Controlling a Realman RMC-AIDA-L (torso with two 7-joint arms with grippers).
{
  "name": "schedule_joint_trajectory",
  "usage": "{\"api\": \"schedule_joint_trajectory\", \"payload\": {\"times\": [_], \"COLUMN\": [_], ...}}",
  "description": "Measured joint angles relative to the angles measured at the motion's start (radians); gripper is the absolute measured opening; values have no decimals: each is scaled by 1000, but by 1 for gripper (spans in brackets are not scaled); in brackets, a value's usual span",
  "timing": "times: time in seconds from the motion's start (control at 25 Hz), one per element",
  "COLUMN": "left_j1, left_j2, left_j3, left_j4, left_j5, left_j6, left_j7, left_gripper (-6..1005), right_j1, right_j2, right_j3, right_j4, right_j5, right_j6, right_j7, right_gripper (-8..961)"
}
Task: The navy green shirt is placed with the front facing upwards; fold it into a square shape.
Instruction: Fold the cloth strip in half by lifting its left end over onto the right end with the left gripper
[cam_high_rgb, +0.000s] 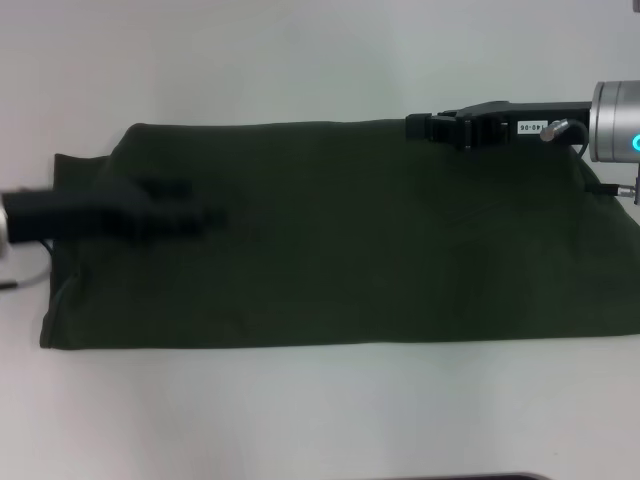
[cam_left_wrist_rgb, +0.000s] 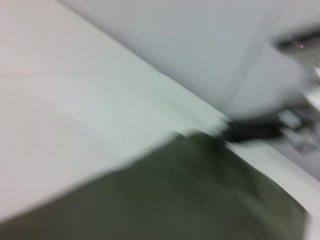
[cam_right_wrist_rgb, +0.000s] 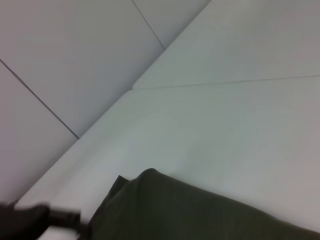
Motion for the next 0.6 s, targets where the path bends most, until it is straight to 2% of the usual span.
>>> {"api": "schedule_joint_trajectory", "payload": {"times": [0.16, 0.36, 0.6], "left_j1": [-11, -9, -20], "left_j2": [25, 48, 60], "left_j3": [-53, -67, -65], "left_j4": [2, 35, 56], "left_j5": [4, 30, 153], "left_j6": [-68, -72, -70], "left_j7": [-156, -283, -405], "left_gripper": [888, 888, 888], "right_j1": [-1, -5, -9], "right_j2": [-1, -12, -34], "right_j3": [0, 1, 21], "right_j4": [0, 0, 0], "right_j5": [-3, -3, -4], "right_j6": [-1, -6, -55], "right_j7": [-2, -2, 3], "right_gripper": [21, 20, 20]}}
